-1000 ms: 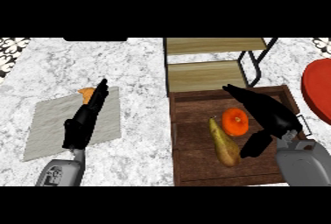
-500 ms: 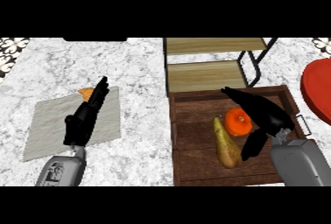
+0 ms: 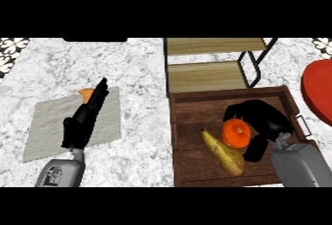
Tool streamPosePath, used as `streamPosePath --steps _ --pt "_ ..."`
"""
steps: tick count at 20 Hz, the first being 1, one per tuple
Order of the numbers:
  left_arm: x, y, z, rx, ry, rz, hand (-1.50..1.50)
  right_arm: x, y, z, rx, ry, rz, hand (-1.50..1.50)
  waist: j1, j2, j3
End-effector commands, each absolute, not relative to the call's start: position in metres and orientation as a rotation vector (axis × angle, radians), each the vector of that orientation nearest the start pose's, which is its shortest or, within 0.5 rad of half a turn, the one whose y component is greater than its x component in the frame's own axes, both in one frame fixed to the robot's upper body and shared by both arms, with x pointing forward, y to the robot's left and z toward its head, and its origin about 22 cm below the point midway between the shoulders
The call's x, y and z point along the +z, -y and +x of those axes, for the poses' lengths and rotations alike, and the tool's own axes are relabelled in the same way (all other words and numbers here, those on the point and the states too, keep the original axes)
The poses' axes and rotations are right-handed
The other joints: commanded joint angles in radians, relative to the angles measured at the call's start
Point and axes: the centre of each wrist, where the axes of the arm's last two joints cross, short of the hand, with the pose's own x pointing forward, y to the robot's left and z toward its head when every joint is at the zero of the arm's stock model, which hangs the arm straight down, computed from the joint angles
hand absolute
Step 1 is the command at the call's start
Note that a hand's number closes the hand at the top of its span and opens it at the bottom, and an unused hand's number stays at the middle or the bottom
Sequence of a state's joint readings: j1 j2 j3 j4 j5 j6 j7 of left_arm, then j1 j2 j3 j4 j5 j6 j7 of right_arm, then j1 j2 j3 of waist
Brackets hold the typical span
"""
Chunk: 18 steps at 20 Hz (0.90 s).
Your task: Pick the squash from the tray and place it in the tiered shelf
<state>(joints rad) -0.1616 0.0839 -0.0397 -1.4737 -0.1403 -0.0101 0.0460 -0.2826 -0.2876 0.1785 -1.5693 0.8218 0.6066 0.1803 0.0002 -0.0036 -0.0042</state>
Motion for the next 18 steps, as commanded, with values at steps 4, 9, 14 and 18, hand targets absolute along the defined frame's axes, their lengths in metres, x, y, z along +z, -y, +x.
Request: streamPosePath --steps 4,9,14,18 --pt "0.019 -0.225 0.279 -0.272 1.56 0.094 0.0 0.056 0.228 0.283 1.384 1.22 -0.542 1.5 0.0 0.003 0.004" --pt "0.008 -0.222 0.274 -0.273 1.559 0.091 0.0 0.065 0.146 0.267 1.216 1.232 -0.578 1.5 0.003 0.001 0.004" --pt "0.023 -0.209 0.29 -0.276 1.587 0.077 0.0 0.064 0.082 0.232 1.091 1.185 -0.651 1.5 0.032 -0.002 0.003" --pt "0.019 -0.214 0.286 -0.291 1.571 0.061 0.0 0.078 0.05 0.207 0.884 1.282 -0.598 1.5 0.042 0.0 0.004"
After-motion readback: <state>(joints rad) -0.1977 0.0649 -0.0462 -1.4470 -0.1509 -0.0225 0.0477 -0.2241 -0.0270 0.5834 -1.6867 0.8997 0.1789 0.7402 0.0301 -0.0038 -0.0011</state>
